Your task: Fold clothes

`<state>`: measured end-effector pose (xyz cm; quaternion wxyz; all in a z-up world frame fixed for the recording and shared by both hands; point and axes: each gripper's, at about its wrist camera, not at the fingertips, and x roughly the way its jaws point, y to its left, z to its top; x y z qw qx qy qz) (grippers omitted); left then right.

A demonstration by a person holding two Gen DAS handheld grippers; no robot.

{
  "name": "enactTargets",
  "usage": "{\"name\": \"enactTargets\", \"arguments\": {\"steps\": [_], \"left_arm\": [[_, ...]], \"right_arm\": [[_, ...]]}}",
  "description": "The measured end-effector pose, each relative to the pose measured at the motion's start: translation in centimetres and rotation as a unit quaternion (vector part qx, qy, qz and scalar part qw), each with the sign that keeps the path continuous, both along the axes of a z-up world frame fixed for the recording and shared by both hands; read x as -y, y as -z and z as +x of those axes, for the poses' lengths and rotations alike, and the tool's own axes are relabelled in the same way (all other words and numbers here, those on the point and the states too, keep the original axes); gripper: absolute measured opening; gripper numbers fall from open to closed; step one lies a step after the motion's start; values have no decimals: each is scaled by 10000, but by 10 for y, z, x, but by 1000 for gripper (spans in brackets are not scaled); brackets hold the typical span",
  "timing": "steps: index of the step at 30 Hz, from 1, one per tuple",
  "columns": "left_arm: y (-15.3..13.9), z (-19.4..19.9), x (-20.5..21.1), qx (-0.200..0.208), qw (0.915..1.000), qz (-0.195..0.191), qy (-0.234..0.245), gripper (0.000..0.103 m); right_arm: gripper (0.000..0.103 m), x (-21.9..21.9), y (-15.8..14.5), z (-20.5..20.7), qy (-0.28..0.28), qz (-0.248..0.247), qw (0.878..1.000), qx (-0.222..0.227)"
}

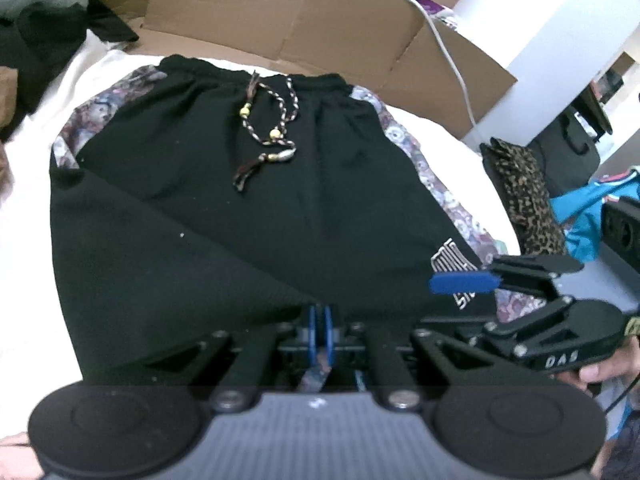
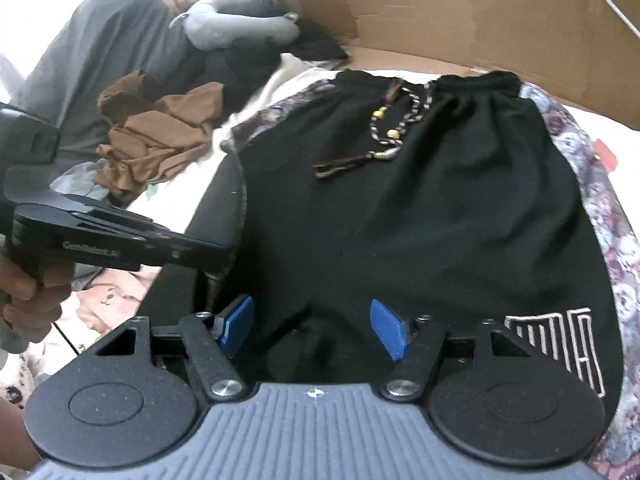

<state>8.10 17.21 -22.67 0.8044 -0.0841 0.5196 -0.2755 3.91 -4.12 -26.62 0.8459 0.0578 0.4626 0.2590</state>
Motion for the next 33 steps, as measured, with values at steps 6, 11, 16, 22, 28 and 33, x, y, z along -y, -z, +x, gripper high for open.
{"name": "enactTargets", "arguments": {"steps": [6,11,16,22,28,33], "left_arm": [[-2,0,7,-118,9995,-276,75,5],[-3,2,9,-246,9982,-537,39,5],[-2,3,10,-405,9963,-762,27,5],[-1,0,11,-473,9950,-873,86,5],[-3,-3,14,-486,9937,-1002,153,5],[-3,-5,14,-525,9928,-1060,186,5]], "right_arm": [[69,-16,-5,0,-204,253,9995,-33],[68,-27,-7,-4,-399,352,9986,-40],[67,-33,1,-5,-355,464,9980,-223],[53,-37,11,-3,-106,680,9967,-429],[53,-40,19,-3,89,645,9965,-521],[53,-46,20,-6,51,649,9968,-468]]}}
